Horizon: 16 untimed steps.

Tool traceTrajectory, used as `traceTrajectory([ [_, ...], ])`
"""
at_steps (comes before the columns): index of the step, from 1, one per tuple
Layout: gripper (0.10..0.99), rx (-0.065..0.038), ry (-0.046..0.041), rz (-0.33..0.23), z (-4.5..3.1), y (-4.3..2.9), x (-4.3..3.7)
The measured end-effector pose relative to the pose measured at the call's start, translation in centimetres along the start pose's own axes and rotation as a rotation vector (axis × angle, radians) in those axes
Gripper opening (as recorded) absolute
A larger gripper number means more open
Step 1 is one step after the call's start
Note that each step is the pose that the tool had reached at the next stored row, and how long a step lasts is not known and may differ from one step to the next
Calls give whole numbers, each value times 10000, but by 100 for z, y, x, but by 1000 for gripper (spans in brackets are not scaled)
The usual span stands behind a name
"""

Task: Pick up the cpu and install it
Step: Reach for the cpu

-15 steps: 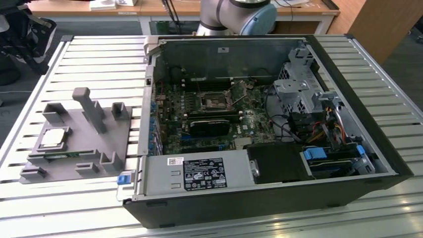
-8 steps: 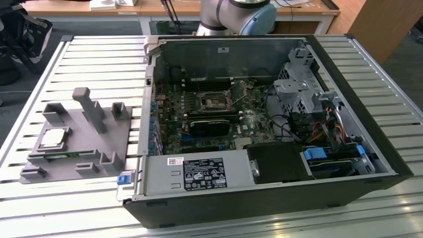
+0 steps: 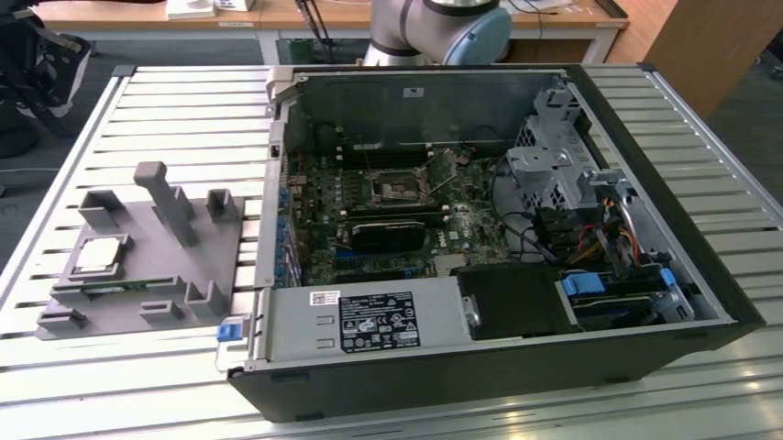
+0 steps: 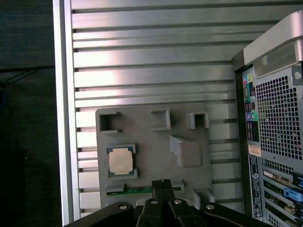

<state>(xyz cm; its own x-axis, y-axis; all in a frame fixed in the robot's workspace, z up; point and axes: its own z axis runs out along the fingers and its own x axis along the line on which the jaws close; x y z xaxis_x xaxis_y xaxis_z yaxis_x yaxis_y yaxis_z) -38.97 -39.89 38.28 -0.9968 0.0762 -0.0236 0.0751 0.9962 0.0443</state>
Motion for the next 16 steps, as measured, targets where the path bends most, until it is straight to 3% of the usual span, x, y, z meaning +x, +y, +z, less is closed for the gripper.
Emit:
traceTrajectory([
  [16,106,0,0,0,3,-9,120],
])
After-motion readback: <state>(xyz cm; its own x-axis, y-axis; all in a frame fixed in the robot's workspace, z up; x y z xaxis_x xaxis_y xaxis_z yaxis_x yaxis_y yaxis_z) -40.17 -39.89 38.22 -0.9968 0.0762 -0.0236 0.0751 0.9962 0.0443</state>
